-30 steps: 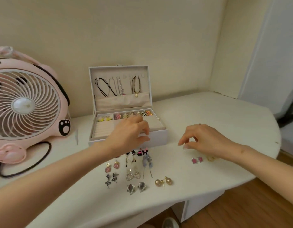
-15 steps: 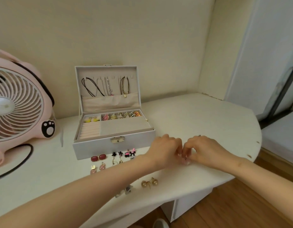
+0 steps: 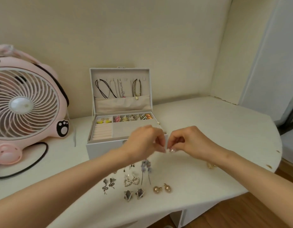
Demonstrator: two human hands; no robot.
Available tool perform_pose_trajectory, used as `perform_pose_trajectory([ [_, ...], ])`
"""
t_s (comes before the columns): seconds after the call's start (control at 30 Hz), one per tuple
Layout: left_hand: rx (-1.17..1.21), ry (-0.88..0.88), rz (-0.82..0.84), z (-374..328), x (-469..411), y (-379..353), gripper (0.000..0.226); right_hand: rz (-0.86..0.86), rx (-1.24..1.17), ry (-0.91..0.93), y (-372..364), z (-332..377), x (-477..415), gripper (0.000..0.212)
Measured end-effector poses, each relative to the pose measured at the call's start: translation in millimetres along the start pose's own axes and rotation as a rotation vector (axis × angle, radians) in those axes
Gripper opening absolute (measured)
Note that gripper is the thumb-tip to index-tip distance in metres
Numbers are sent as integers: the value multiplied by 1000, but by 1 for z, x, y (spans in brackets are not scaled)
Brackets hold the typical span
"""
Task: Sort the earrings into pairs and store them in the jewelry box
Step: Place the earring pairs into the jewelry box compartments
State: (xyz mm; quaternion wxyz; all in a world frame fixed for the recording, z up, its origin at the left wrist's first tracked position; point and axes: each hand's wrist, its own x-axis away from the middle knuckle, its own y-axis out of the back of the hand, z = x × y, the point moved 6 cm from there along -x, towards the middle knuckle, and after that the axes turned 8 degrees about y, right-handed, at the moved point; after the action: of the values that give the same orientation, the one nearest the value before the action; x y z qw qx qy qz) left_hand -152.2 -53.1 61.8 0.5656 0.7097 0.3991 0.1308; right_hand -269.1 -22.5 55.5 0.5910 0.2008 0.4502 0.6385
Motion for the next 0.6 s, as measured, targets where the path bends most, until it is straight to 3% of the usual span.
perform_pose_trajectory([
  [0.37,-147,349,-184,164,12,72,12,-72,-69,128,-55,61,-117,11],
  [0.6,-232,367,-156,197,-4,72,10,-70,-54,92,-84,67,-170,13],
])
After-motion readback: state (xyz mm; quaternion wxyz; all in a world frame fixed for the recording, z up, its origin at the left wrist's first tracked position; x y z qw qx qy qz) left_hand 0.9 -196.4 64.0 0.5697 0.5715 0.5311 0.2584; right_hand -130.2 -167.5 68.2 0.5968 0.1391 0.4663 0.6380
